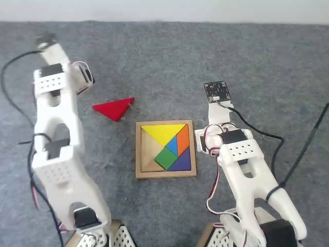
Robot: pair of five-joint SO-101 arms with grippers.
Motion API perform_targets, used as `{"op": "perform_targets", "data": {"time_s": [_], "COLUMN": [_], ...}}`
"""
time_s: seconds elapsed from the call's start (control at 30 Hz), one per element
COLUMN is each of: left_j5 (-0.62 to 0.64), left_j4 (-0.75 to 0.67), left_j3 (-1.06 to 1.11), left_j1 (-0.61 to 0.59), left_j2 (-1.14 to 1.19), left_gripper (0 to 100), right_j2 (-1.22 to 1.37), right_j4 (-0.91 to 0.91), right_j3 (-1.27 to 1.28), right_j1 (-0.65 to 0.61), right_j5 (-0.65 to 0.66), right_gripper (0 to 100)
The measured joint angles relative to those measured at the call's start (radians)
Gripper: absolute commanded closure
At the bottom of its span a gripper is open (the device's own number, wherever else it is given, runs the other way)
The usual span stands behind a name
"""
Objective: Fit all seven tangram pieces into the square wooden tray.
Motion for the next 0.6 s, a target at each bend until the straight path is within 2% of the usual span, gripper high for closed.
{"op": "perform_targets", "data": {"time_s": [0.03, 0.13, 0.23, 0.33, 0.53, 0.6], "left_j5": [-0.048, -0.210, -0.370, -0.463, -0.555, -0.586], "left_j4": [-0.037, -0.114, -0.087, 0.080, 0.529, 0.612], "left_j3": [-0.023, -0.123, -0.245, -0.414, -0.740, -0.802], "left_j1": [0.005, 0.028, 0.037, 0.040, 0.043, 0.061], "left_j2": [0.043, 0.189, 0.331, 0.411, 0.506, 0.545], "left_gripper": [99, 99, 99, 99, 99, 99], "right_j2": [0.000, 0.000, 0.000, 0.000, 0.000, 0.000], "right_j4": [0.000, 0.000, 0.000, 0.000, 0.000, 0.000], "right_j3": [0.000, 0.000, 0.000, 0.000, 0.000, 0.000], "right_j1": [0.000, 0.000, 0.000, 0.000, 0.000, 0.000], "right_j5": [0.000, 0.000, 0.000, 0.000, 0.000, 0.000], "right_gripper": [98.9, 98.9, 98.9, 98.9, 98.9, 98.9]}}
